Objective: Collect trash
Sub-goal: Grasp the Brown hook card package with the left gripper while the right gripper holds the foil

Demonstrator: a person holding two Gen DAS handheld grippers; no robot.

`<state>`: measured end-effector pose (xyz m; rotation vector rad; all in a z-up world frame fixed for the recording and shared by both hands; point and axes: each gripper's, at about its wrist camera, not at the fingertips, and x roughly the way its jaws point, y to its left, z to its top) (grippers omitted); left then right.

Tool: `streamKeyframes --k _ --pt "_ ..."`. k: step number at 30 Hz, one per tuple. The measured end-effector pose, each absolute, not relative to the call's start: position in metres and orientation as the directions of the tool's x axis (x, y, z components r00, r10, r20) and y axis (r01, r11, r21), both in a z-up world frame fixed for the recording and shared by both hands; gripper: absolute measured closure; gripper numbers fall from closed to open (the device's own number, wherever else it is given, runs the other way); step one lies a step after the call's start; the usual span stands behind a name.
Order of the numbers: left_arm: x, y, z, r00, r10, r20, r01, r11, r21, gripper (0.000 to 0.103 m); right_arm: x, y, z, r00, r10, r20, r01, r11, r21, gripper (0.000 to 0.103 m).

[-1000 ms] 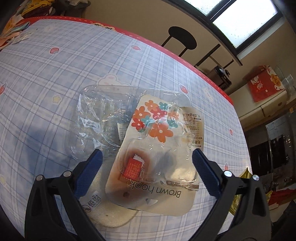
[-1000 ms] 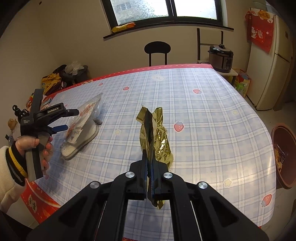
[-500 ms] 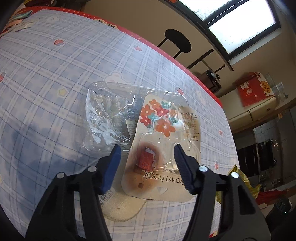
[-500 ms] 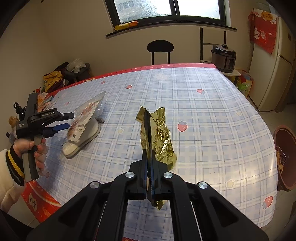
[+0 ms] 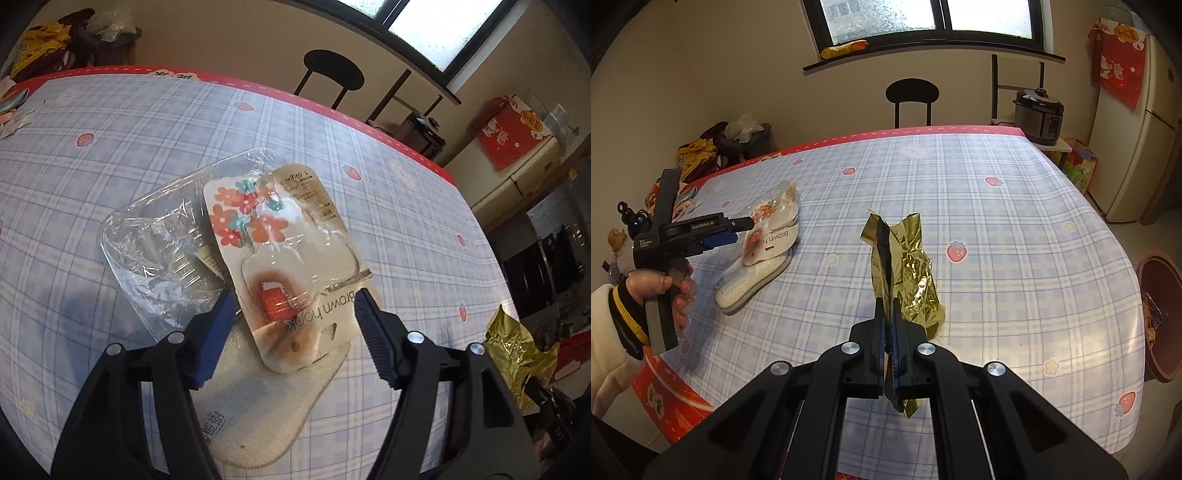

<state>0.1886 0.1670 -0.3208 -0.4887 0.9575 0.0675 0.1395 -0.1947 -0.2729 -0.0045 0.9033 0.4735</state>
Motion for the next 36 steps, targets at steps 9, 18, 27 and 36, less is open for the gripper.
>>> streamKeyframes --k 9,18,27,36 --pt "0.195 0.192 -0.339 0.582 -0.215 -0.784 -0.343 0.810 -0.476 0.041 0.139 -0.193 -0.273 0.519 0.393 -0.759 -0.403 0.896 0.188 0.099" --pt "0.216 0.195 -0.352 0.546 -0.101 -0.832 -0.393 0.846 -0.361 0.044 0.138 -0.196 -0.272 0.521 0.387 -0.761 -0.394 0.900 0.187 0.099" --pt "0.231 0.197 -0.353 0.553 -0.059 -0.831 -0.455 0.814 -0.360 0.040 0.137 -0.196 -0.271 0.522 0.379 -0.764 -0.389 0.903 0.182 0.099" --pt "0.230 0.190 -0.337 0.606 -0.022 -0.796 -0.433 0.829 -0.352 0.067 0.138 -0.194 -0.268 0.521 0.372 -0.769 -0.390 0.904 0.174 0.099"
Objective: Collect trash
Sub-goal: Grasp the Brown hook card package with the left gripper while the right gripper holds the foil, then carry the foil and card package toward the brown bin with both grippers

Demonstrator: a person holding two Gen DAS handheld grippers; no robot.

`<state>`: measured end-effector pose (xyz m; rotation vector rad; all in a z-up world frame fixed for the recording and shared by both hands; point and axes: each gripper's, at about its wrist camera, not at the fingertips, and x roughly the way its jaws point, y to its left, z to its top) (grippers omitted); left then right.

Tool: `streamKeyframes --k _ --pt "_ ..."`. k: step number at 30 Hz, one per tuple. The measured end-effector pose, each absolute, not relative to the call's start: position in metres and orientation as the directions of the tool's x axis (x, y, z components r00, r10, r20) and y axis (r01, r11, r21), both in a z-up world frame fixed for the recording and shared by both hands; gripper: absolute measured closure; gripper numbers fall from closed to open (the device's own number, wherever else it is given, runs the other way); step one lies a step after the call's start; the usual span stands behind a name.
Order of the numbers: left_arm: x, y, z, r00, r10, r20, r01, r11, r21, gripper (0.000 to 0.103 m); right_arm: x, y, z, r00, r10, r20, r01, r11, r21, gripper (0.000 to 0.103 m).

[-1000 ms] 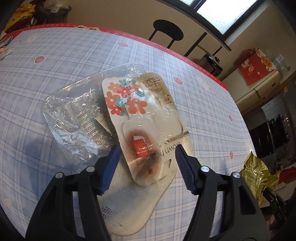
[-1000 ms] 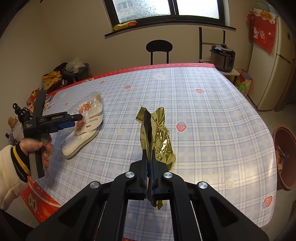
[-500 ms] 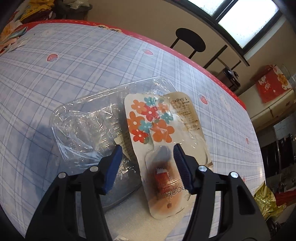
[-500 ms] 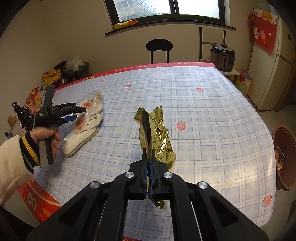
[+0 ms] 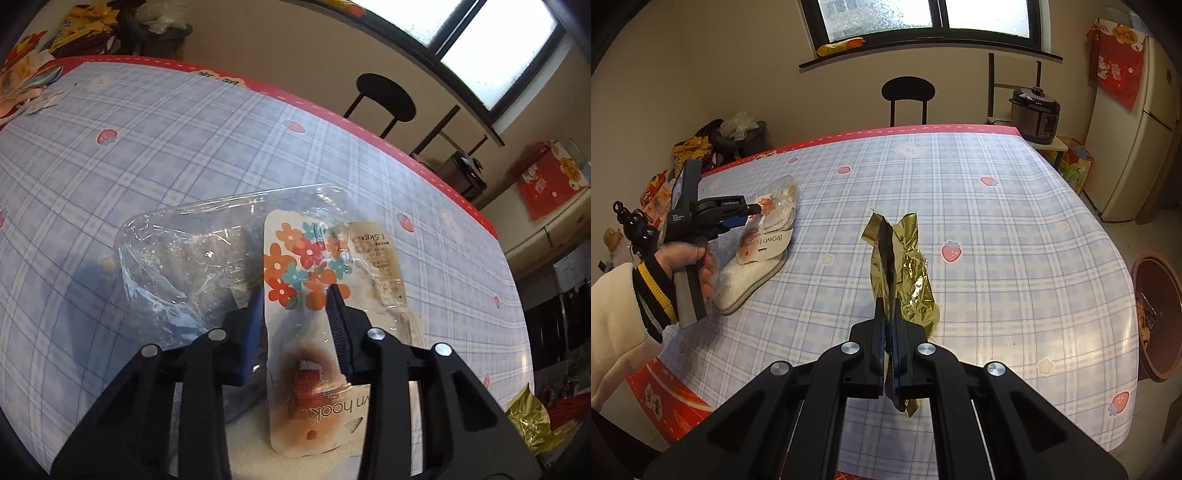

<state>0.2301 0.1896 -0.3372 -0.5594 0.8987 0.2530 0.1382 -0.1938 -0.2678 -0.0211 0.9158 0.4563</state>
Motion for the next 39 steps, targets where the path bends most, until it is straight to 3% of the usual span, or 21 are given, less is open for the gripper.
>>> streamKeyframes --k 18,30,39 --pt "0.134 0.153 -0.256 0.718 -0.033 -0.696 -0.287 0.896 -0.339 0.069 0.135 -0.202 -0.247 0.551 0.430 -0.716 -0.411 0.886 0.216 0.099" --pt "0.068 0.082 -0.193 0.786 -0.042 -0.617 -0.174 0.942 -0.286 0.069 0.119 -0.235 -0.226 0.603 0.459 -0.652 -0.398 0.882 0.253 0.099" --pt "0.064 0.019 -0.164 0.813 -0.073 -0.578 -0.103 0.958 -0.266 0.069 0.123 -0.308 -0.221 0.659 0.425 -0.621 -0.318 0.905 0.281 0.099"
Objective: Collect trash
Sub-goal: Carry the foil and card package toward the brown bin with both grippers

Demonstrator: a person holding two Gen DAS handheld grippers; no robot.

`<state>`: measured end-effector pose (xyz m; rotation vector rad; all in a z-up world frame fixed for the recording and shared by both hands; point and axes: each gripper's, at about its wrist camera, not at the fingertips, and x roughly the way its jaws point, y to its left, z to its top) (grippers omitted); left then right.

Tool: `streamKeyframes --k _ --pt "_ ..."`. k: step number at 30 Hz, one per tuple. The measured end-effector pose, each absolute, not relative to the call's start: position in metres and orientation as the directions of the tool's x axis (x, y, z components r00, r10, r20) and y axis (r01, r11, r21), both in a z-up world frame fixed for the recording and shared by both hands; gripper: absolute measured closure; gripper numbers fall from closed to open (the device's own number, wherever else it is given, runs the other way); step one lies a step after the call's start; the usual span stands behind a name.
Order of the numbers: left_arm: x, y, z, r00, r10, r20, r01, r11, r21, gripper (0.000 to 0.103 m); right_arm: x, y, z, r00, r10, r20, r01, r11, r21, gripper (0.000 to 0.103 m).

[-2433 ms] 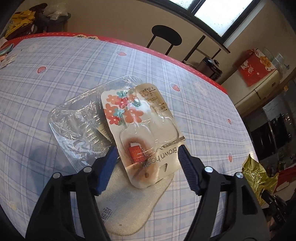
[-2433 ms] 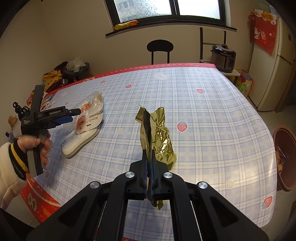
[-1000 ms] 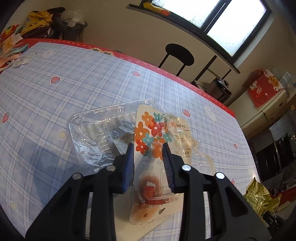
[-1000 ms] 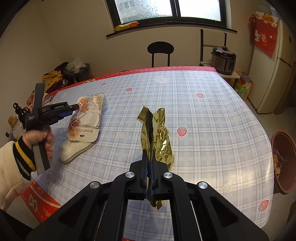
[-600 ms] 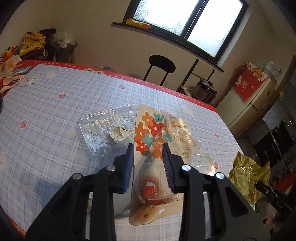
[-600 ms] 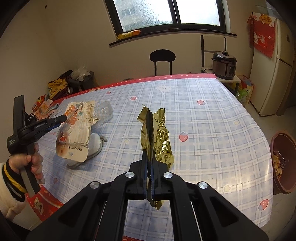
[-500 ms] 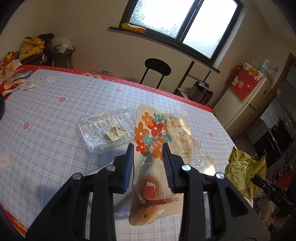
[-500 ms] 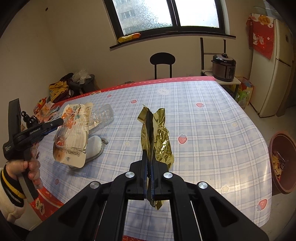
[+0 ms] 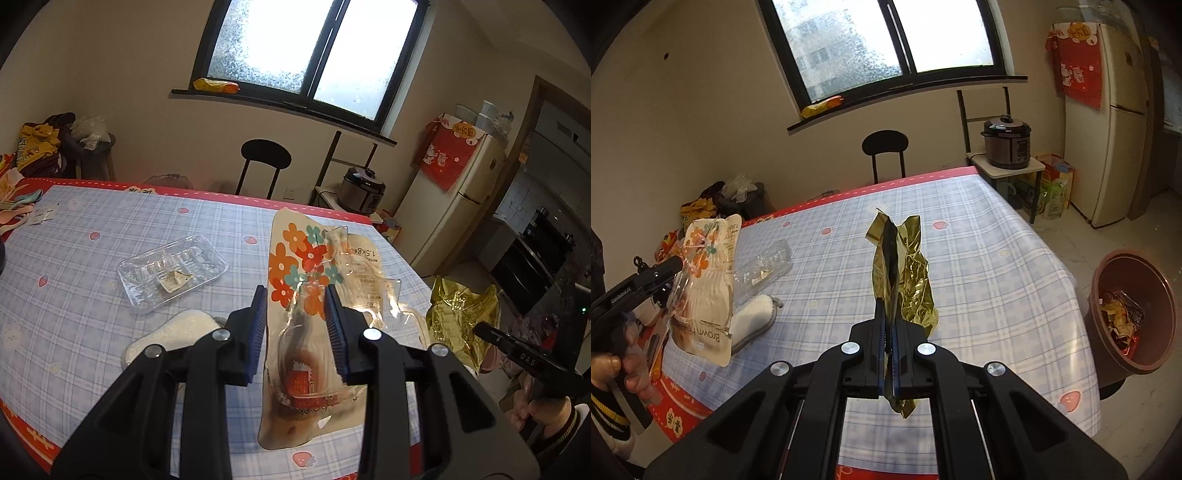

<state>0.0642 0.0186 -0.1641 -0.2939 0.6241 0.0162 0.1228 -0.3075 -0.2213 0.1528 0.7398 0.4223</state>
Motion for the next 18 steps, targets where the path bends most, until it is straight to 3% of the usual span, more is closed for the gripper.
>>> streamKeyframes --k 8,18 --pt "0.084 -0.045 -0.156 0.820 -0.120 -0.560 -0.047 0.961 -0.273 0.069 0.140 -0.429 -0.228 0.729 0.279 -0.625 -0.124 0.952 0.280 0.099" --pt "0.122 -0.124 -0.170 0.825 -0.172 -0.539 -0.006 0.950 -0.314 0.069 0.184 -0.572 -0.253 0.730 0.069 -0.680 0.063 0.984 0.167 0.099"
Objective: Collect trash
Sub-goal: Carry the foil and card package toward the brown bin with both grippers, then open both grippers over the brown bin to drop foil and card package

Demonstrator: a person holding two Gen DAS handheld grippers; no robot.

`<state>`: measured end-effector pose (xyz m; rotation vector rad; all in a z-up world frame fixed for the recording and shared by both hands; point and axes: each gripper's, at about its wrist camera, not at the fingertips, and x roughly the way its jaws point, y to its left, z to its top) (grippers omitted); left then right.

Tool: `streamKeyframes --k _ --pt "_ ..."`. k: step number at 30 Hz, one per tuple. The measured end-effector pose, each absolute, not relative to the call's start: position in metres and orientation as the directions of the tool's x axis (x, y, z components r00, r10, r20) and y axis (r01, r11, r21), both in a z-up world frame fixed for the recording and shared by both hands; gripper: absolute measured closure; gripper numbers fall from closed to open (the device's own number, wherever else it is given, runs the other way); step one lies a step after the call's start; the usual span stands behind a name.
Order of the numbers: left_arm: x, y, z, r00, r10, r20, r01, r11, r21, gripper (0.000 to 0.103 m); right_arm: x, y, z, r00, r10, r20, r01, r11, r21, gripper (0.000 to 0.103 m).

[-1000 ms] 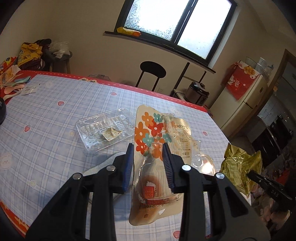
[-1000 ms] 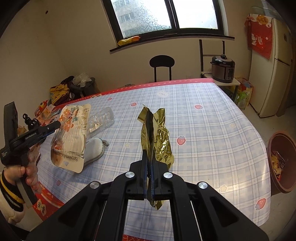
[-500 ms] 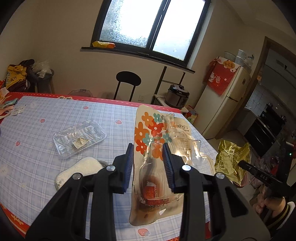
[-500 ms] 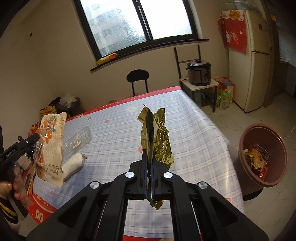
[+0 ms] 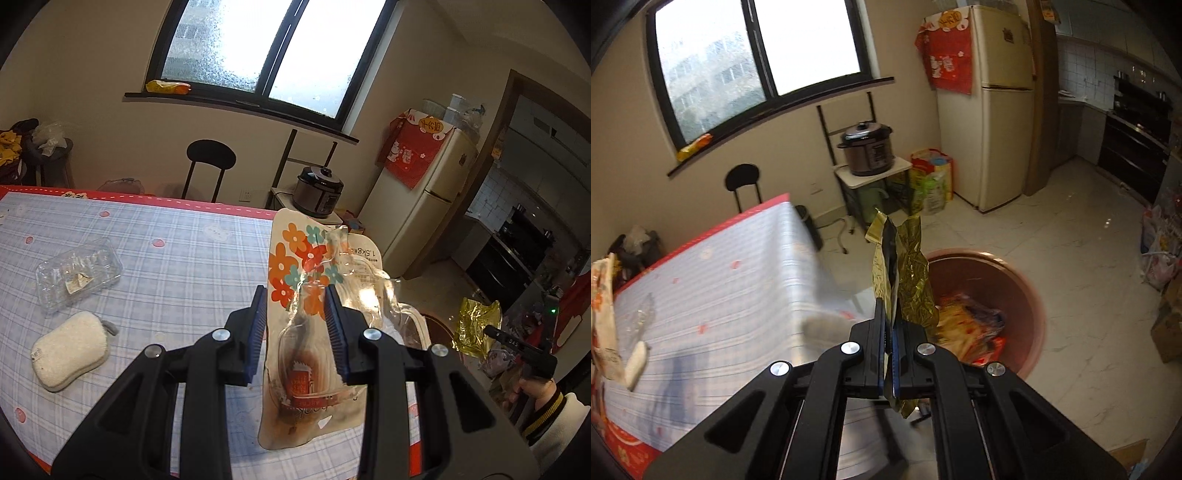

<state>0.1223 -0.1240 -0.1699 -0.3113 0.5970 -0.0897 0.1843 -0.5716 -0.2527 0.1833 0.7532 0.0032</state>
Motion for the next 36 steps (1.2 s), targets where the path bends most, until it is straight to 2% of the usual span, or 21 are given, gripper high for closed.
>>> streamKeyframes --k 6,11,12,13,15,17,19,21,28,36 --pt "0.147 -0.159 -0.185 0.797 -0.201 -0.569 0.018 0.950 -0.311 0.069 0.214 -0.615 -0.271 0.691 0.021 -0.723 0.133 0.979 0.156 0.098" --pt "0.166 -0.187 -0.189 0.780 -0.224 -0.585 0.051 0.954 -0.297 0.069 0.233 -0.628 -0.280 0.677 0.001 -0.736 0.151 0.979 0.140 0.093" --pt "0.170 -0.193 -0.189 0.777 -0.230 -0.586 0.063 0.955 -0.291 0.069 0.236 -0.631 -0.281 0.677 -0.005 -0.736 0.162 0.977 0.142 0.083" --pt "0.173 -0.197 -0.188 0.775 -0.235 -0.586 0.073 0.955 -0.287 0.069 0.237 -0.634 -0.280 0.681 -0.010 -0.732 0.172 0.974 0.146 0.067" --pt "0.178 -0.205 -0.187 0.772 -0.250 -0.584 0.093 0.954 -0.285 0.069 0.235 -0.637 -0.277 0.698 -0.012 -0.716 0.181 0.970 0.161 0.049" --pt "0.184 -0.213 -0.186 0.769 -0.264 -0.581 0.112 0.952 -0.285 0.069 0.231 -0.639 -0.272 0.712 -0.026 -0.702 0.189 0.969 0.157 0.036" --pt "0.190 -0.222 -0.185 0.765 -0.283 -0.578 0.134 0.949 -0.287 0.069 0.225 -0.643 -0.264 0.725 -0.049 -0.687 0.203 0.969 0.144 0.015" --pt "0.195 -0.232 -0.184 0.760 -0.303 -0.575 0.160 0.945 -0.286 0.069 0.218 -0.645 -0.255 0.739 -0.074 -0.670 0.217 0.967 0.132 0.006" --pt "0.219 -0.273 -0.187 0.721 -0.394 -0.570 0.260 0.916 -0.304 0.069 0.191 -0.646 -0.226 0.744 -0.149 -0.651 0.257 0.964 0.073 0.005" --pt "0.252 -0.347 -0.197 0.646 -0.501 -0.576 0.396 0.865 -0.308 0.069 0.146 -0.662 -0.206 0.755 -0.182 -0.630 0.298 0.951 0.082 0.005"
